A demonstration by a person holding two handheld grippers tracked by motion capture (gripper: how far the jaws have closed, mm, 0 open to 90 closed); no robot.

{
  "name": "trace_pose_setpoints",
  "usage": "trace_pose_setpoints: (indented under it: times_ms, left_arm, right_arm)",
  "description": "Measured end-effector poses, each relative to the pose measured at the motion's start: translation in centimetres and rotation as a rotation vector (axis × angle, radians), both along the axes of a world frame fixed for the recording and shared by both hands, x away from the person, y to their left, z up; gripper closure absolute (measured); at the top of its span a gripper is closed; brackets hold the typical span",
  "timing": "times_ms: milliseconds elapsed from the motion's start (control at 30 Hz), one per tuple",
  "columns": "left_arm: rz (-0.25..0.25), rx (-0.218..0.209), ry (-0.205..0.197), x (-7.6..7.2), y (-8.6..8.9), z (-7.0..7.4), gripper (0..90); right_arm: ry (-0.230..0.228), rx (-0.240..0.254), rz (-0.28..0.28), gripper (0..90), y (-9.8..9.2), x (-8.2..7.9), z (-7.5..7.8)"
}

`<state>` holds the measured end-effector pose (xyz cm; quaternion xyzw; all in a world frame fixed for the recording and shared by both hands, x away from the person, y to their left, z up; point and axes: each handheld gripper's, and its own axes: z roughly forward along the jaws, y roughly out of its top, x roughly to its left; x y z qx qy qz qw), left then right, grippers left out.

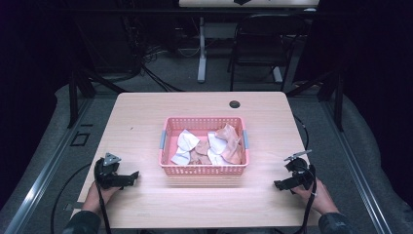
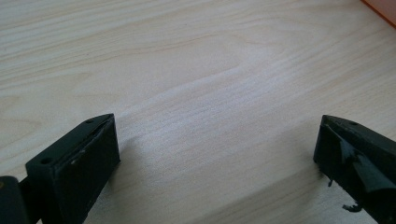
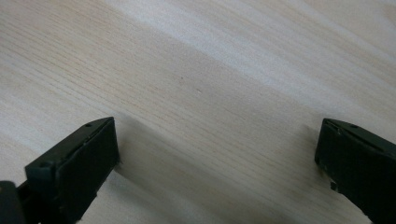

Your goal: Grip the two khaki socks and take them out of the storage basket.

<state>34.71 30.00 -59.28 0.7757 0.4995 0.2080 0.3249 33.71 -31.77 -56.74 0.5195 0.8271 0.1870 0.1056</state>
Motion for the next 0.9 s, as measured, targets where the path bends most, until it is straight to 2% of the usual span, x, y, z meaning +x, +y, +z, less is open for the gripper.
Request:
trace_pose_setpoints:
  times_ms: [200, 367, 433, 500, 567, 633, 700, 733, 767, 833, 900]
  left_arm:
    - [-0.004, 0.001, -0.002, 0.1, -0.1, 0.0, 0.0]
    - [-0.003, -0.002, -0.001, 0.1, -0.1, 0.0, 0.0]
    - [-0.005, 0.000, -0.002, 0.1, -0.1, 0.0, 0.0]
    - [-0.005, 0.001, -0.002, 0.1, -0.1, 0.0, 0.1]
    - [-0.005, 0.001, -0.001, 0.1, -0.1, 0.0, 0.1]
    - [-0.005, 0.001, -0.001, 0.1, -0.1, 0.0, 0.1]
    - [-0.006, 0.001, -0.001, 0.1, 0.0, 0.0, 0.0]
    - [-0.005, -0.001, 0.001, 0.1, -0.1, 0.0, 0.0]
    - [-0.006, -0.001, 0.001, 0.1, -0.1, 0.0, 0.0]
    - [-0.007, 0.000, 0.002, 0.1, -0.1, 0.0, 0.0]
    - [-0.009, 0.002, 0.003, 0.1, 0.0, 0.0, 0.0]
  right_arm:
    - [-0.009, -0.006, -0.002, 0.0, -0.1, -0.1, 0.0]
    - [0.015, -0.008, -0.009, 0.0, 0.1, 0.2, 0.1]
    - [0.035, -0.033, -0.012, 0.0, 0.2, 0.4, 0.2]
    - [0.032, -0.035, -0.022, 0.0, 0.3, 0.5, 0.2]
    - [0.032, -0.062, -0.024, 2.6, 0.4, 0.7, 0.5]
    - [0.010, -0.006, -0.051, 5.8, 0.1, 0.8, 0.7]
    - [0.012, 0.015, -0.052, 5.8, -0.1, 0.9, 1.2]
    - [-0.002, 0.040, -0.067, 5.6, 0.0, 0.9, 1.2]
    - [0.012, 0.039, -0.048, 5.0, -0.1, 1.0, 1.4]
    - [0.008, 0.039, -0.040, 3.6, 0.0, 1.1, 1.7]
    - [0.014, 0.062, -0.028, 3.0, 0.2, 1.2, 2.1]
